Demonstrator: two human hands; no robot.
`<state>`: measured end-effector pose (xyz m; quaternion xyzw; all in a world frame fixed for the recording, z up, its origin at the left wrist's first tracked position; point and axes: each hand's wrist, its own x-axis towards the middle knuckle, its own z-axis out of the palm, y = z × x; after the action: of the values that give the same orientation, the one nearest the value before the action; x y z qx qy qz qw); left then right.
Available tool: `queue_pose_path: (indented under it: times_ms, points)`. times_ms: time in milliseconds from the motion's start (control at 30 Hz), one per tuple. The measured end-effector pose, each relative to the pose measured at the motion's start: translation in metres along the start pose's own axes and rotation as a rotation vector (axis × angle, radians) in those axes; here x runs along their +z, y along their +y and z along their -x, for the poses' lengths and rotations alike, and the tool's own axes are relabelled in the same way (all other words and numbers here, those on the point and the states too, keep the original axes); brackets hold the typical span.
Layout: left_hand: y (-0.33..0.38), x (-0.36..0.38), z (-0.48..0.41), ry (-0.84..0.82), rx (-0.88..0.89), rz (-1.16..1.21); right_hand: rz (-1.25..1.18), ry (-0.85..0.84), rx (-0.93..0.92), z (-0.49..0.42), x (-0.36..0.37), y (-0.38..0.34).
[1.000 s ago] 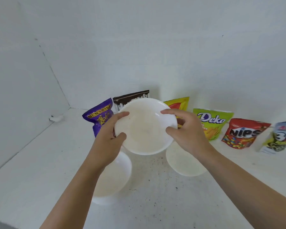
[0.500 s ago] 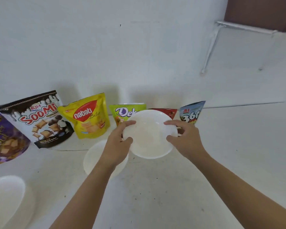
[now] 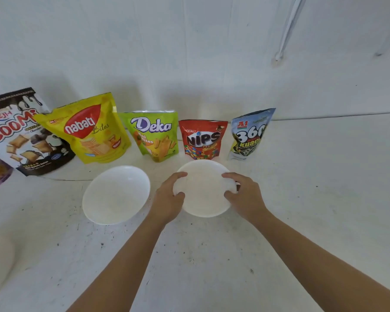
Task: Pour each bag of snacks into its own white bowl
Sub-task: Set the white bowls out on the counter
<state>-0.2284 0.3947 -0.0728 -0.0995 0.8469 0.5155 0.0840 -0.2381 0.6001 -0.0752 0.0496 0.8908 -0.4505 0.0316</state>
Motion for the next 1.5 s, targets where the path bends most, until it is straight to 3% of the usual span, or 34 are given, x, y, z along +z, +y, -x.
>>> queue_pose_path:
  times_ms: [133, 267, 467, 633, 900, 1033, 1167, 1300, 1500]
  points:
    - [0.002, -0.007, 0.002, -0.058, -0.007, -0.042, 0.012, 0.021, 0.006, 0.0, 0.0, -0.003]
    - [0.02, -0.025, 0.009, -0.096, 0.082, -0.153, -0.001, 0.124, -0.114, 0.0, -0.006, -0.028]
    - [0.067, -0.085, 0.039, 0.177, 0.323, -0.06, -0.145, 0.176, -0.417, 0.011, -0.006, -0.113]
    - [0.067, -0.166, 0.08, 0.391, 0.395, 0.022, -0.361, 0.002, -0.585, 0.033, 0.022, -0.193]
    - [-0.018, -0.29, 0.16, 0.661, 0.193, 0.006, -0.394, -0.3, -0.735, 0.085, 0.14, -0.273]
    - [-0.074, -0.333, 0.194, 0.751, 0.069, -0.028, -0.345, -0.506, -0.706, 0.111, 0.203, -0.292]
    - [-0.133, -0.358, 0.213, 0.818, -0.028, -0.118, -0.186, -0.553, -0.645, 0.125, 0.263, -0.294]
    - [-0.178, -0.365, 0.218, 0.766, -0.122, -0.181, -0.043, -0.525, -0.56, 0.129, 0.302, -0.286]
    - [-0.196, -0.357, 0.211, 0.56, -0.214, 0.023, 0.001, -0.583, -0.438, 0.13, 0.321, -0.276]
